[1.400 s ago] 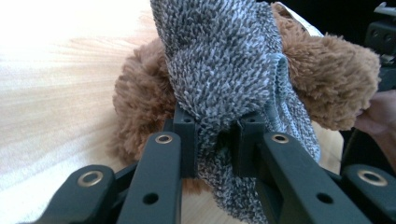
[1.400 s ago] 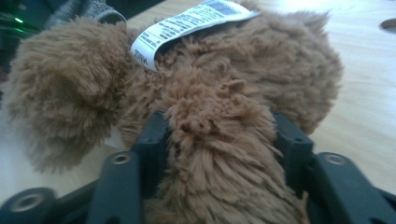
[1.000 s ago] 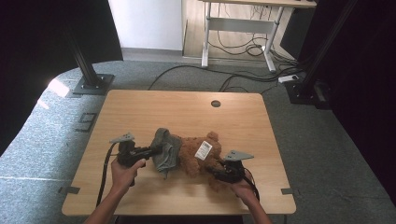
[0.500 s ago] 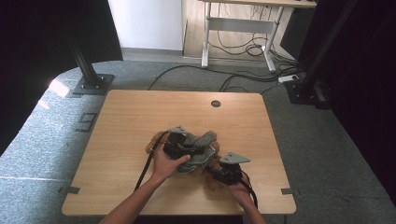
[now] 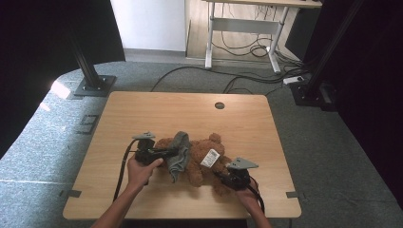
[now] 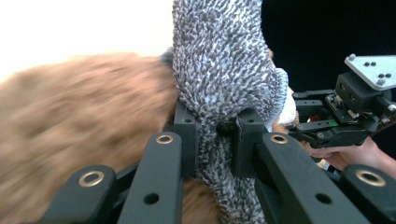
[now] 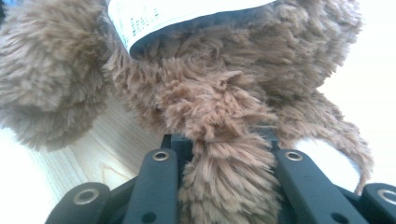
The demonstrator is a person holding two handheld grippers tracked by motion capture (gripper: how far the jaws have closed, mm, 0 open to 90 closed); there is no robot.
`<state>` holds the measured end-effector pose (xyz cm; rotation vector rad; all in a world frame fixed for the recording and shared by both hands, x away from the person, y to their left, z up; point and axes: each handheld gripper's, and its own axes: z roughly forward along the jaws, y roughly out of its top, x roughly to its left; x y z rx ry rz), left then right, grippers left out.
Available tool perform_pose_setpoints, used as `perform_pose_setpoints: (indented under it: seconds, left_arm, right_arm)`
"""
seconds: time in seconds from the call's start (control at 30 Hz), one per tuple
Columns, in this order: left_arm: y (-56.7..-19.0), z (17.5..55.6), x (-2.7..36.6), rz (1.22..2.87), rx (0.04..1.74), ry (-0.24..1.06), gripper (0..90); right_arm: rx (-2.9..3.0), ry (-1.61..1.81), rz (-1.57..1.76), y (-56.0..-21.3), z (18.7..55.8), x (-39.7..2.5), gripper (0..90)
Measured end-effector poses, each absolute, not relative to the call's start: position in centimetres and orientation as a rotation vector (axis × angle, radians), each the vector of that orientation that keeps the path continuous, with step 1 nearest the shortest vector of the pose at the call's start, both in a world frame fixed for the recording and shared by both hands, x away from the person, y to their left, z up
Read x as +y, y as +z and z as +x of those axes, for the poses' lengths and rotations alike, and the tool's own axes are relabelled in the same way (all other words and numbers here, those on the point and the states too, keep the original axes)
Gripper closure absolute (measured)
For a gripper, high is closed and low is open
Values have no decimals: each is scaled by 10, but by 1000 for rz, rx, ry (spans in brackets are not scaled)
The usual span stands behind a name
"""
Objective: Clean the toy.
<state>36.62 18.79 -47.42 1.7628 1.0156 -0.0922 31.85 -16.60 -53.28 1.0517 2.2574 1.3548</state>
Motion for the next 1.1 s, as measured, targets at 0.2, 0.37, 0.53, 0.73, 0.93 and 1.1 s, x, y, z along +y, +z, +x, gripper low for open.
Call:
perform_pose_setpoints:
  seconds: [0.2, 0.37, 0.53, 0.73, 0.93, 1.1]
  left_arm:
    - [-476, 362, 222, 1711, 1071, -48, 755]
    - [-484, 363, 249, 1672, 1150, -18, 754]
    - [-473, 357, 244, 1651, 1117, -4, 755]
    - [-440, 355, 182, 1720, 944, -54, 754]
    - [-431, 354, 88, 1877, 788, -99, 753]
    - [-455, 360, 37, 2023, 809, -42, 753]
  right_arm:
    - [2257, 1357, 1061, -533, 318, -166, 702]
    - [2251, 1360, 1070, -533, 319, -167, 702]
    - [2243, 1373, 1088, -534, 320, -168, 702]
    - [2237, 1371, 1091, -535, 319, -169, 702]
    - [2235, 1374, 1087, -535, 318, -169, 701]
    - [2239, 1373, 1088, -536, 318, -170, 701]
